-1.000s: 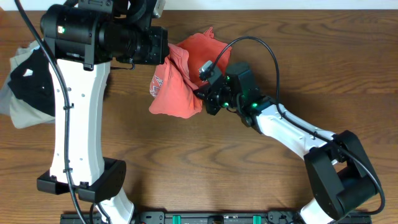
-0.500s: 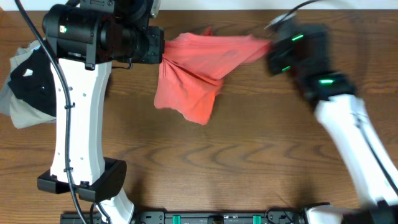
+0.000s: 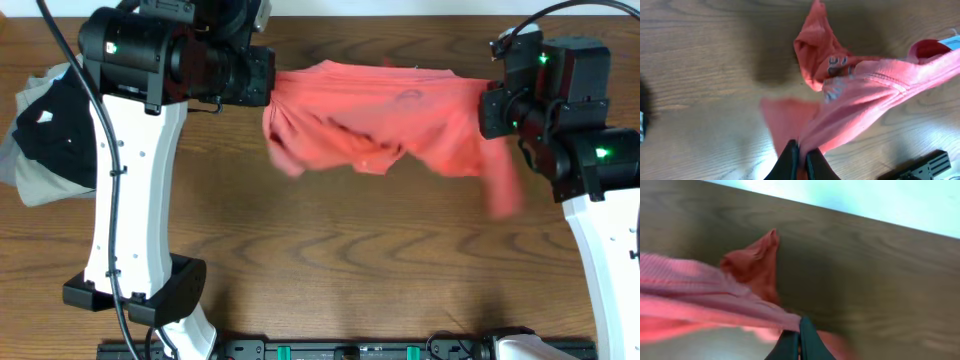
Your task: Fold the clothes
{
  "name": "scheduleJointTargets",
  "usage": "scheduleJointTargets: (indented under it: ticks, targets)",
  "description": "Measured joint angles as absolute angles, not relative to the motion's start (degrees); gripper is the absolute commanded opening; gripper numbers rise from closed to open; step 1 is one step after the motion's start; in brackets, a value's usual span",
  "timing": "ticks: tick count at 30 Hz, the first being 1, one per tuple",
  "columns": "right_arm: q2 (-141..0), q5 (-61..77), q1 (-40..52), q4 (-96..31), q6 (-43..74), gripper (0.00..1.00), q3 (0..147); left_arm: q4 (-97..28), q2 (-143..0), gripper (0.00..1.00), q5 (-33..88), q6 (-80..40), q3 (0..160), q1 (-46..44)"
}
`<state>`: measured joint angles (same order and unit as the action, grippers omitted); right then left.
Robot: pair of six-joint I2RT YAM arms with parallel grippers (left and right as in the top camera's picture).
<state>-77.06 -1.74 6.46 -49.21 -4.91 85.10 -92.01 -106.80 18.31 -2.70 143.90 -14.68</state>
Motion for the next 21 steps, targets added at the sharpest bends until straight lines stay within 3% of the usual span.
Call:
scheduleJointTargets:
  ticks: [7, 15, 21]
  targets:
    - [-74.5, -13.0, 5.6, -47.2, -2.0, 0.01, 86.3, -83.3, -106.8, 0.06, 19.7, -2.7, 143.8, -15.1]
    - [-70.7, -24.2, -4.3, -42.3, -1.3, 0.01, 98.8, -66.1, -104.8, 0.06, 15.6, -3.0, 143.7, -12.9]
    - [-68.8, -23.4, -4.7, -43.8, -2.2, 0.01, 103.8, -66.9, -100.1, 0.06, 15.0, -4.3, 143.7, -13.0]
